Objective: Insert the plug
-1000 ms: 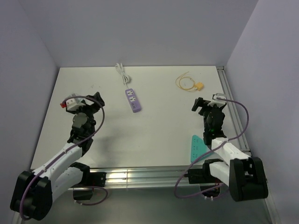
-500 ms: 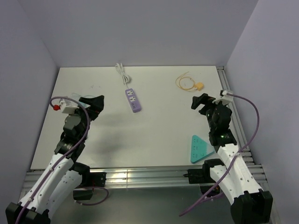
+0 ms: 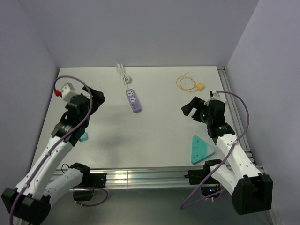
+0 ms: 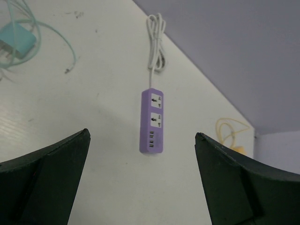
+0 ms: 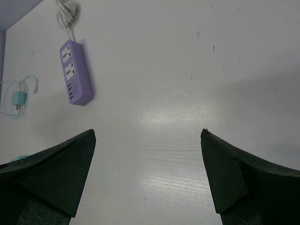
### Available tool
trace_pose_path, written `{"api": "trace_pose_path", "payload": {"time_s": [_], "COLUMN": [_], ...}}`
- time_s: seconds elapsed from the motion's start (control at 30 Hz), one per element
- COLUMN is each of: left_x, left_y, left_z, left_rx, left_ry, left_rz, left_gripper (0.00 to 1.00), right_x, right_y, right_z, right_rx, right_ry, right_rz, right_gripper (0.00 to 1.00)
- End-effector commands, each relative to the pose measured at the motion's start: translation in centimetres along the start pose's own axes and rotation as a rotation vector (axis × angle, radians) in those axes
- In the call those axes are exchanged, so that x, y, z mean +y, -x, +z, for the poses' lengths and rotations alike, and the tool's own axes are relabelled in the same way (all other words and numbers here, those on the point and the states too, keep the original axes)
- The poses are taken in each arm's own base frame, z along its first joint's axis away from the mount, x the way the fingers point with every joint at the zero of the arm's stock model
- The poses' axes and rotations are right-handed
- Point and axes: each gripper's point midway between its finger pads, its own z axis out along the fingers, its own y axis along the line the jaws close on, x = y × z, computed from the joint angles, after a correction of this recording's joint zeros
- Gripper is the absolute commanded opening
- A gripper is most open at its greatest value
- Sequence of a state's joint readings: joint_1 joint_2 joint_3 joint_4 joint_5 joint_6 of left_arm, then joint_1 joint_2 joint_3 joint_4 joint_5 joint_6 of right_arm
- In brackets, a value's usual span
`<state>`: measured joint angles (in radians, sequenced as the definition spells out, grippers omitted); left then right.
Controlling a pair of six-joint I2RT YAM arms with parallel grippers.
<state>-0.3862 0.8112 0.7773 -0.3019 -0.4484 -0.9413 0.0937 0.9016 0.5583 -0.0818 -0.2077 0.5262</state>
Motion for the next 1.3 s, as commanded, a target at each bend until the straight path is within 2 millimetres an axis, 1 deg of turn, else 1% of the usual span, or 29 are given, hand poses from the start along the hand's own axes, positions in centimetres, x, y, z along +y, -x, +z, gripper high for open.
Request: {"api": "trace_pose_path", "payload": {"time_s": [0.0,0.03,0.07,0.1,0.13,0.17,0.2,0.23,0.27,0.3,0.33,0.37,0.4,0.43,0.47,0.5,0.53,0.6,0.63,0.7,0.73,0.77,0.8,0.83,0.93,1.0,1.03,1.13,1.27], "left_x": [-0.2,1.9,1.8,1.4,1.3,2.0,1.8,2.3,1.8,0.6,0.7,0.5,0.1,0.4,0.7,0.7,1.8,3.1,4.8,6.2,8.2,9.3,10.0,11.8,14.3,14.9,15.8,16.2,16.0], "left_y": [2.6,1.9,2.2,3.0,3.2,3.3,4.1,4.1,4.2,4.2,3.8,4.6,5.1,4.8,4.8,5.6,6.0,7.1,7.8,8.8,9.2,9.6,9.6,9.0,8.7,8.2,8.1,8.0,7.8], "left_z": [1.1,2.4,2.8,3.2,3.7,4.6,5.0,6.0,6.6,7.0,8.0,8.8,9.2,10.1,10.5,10.8,11.6,12.0,12.4,12.6,13.0,13.0,13.2,13.6,14.5,15.2,15.6,16.7,17.8], "left_rx": [0.005,0.063,0.074,0.068,0.07,0.077,0.062,0.075,0.087,0.123,0.151,0.138,0.135,0.16,0.173,0.164,0.154,0.127,0.107,0.082,0.079,0.06,0.068,0.105,0.136,0.16,0.176,0.189,0.205], "left_ry": [0.118,0.218,0.232,0.233,0.232,0.262,0.266,0.278,0.254,0.192,0.186,0.166,0.146,0.148,0.159,0.17,0.218,0.285,0.358,0.43,0.494,0.545,0.569,0.623,0.688,0.68,0.683,0.65,0.621], "left_rz": [0.132,0.17,0.175,0.191,0.201,0.21,0.217,0.231,0.243,0.261,0.268,0.267,0.28,0.281,0.286,0.294,0.303,0.315,0.316,0.32,0.322,0.333,0.337,0.343,0.356,0.344,0.33,0.301,0.284], "left_gripper": [0.99,0.97,0.95,0.95,0.96,0.96,0.95,0.94,0.91,0.88,0.85,0.82,0.82,0.82,0.81,0.82,0.82,0.84,0.85,0.87,0.89,0.9,0.9,0.9,0.88,0.87,0.85,0.82,0.76], "right_x": [0.6,0.4,0.3,0.4,0.4,0.7,1.1,1.2,2.3,3.2,3.5,4.3,4.1,3.9,4.3,4.5,4.4,4.3,4.3,4.3,4.4,4.5,4.6,4.7,6.0,6.3,6.4,6.2,5.5], "right_y": [0.2,0.3,-0.3,-0.4,-0.2,-0.3,-0.4,-0.6,-0.8,-1.1,-1.6,-1.9,-1.9,-2.0,-2.4,-2.5,-2.5,-2.5,-2.4,-2.2,-2.1,-1.9,-1.7,-1.7,-1.6,-1.6,-1.7,-1.7,-1.8], "right_z": [-0.6,-0.9,-1.0,-1.2,-1.5,-1.6,-1.8,-1.8,-2.0,-2.2,-2.1,-2.4,-2.4,-2.3,-2.3,-2.3,-2.4,-2.7,-2.8,-3.1,-3.2,-3.3,-3.3,-3.4,-3.7,-3.6,-3.6,-3.5,-3.3], "right_rx": [0.031,0.008,0.013,0.005,-0.013,-0.004,0.001,0.015,0.04,0.068,0.103,0.144,0.153,0.157,0.167,0.166,0.155,0.151,0.147,0.151,0.15,0.147,0.145,0.149,0.158,0.159,0.162,0.165,0.162], "right_ry": [-0.022,-0.039,-0.046,-0.048,-0.057,-0.054,-0.041,-0.037,0.011,0.057,0.08,0.122,0.114,0.11,0.149,0.159,0.158,0.157,0.16,0.157,0.159,0.159,0.161,0.165,0.223,0.244,0.251,0.244,0.212], "right_rz": [0.052,0.044,0.029,0.009,-0.004,-0.012,-0.025,-0.024,-0.019,0.007,0.02,0.028,0.032,0.037,0.037,0.039,0.034,0.02,0.009,-0.023,-0.032,-0.04,-0.048,-0.047,-0.041,-0.033,-0.032,-0.036,-0.046], "right_gripper": [1.0,1.0,1.0,1.0,1.0,1.0,1.0,1.0,1.0,1.0,1.0,1.0,1.0,1.0,1.0,1.0,1.0,1.0,1.0,0.99,0.98,0.98,0.98,0.98,0.98,0.98,0.98,0.97,0.96]}}
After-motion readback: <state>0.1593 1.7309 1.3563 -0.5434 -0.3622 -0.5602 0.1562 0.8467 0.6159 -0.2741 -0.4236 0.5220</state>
